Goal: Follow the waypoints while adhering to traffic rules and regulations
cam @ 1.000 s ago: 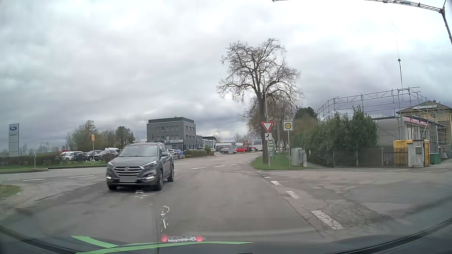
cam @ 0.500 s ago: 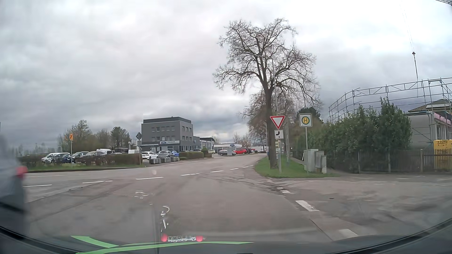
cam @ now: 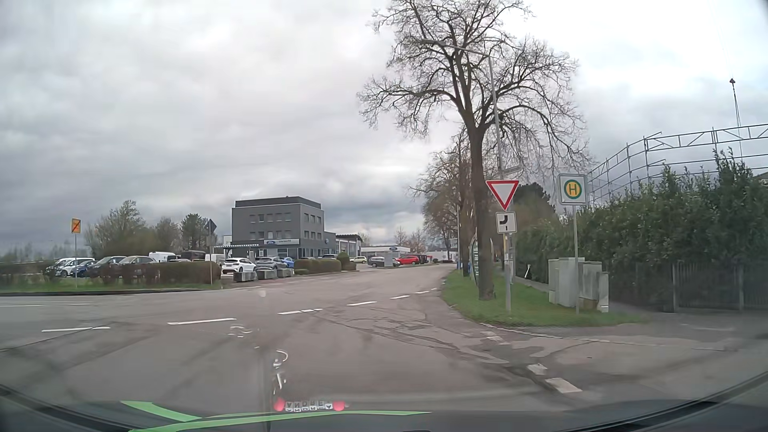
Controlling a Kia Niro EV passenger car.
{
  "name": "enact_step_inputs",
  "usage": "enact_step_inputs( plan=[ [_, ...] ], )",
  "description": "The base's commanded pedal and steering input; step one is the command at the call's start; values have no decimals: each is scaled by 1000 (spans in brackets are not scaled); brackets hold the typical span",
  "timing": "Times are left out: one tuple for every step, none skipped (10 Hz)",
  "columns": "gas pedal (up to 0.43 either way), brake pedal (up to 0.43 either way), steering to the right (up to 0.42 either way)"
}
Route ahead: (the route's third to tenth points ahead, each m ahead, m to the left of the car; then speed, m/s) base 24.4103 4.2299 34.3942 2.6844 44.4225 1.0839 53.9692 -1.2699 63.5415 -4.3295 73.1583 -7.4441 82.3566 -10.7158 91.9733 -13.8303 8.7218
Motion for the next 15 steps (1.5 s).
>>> enact_step_inputs(
  plan=[
    [67,0,5],
    [79,0,4],
    [87,0,5],
    [98,0,5],
    [98,0,5],
    [98,0,4],
    [110,0,5],
    [110,0,6],
    [118,0,10],
    [130,0,13],
    [130,0,14],
    [138,0,18],
    [150,0,20],
    [157,0,22],
    [157,0,25]
  ],
)
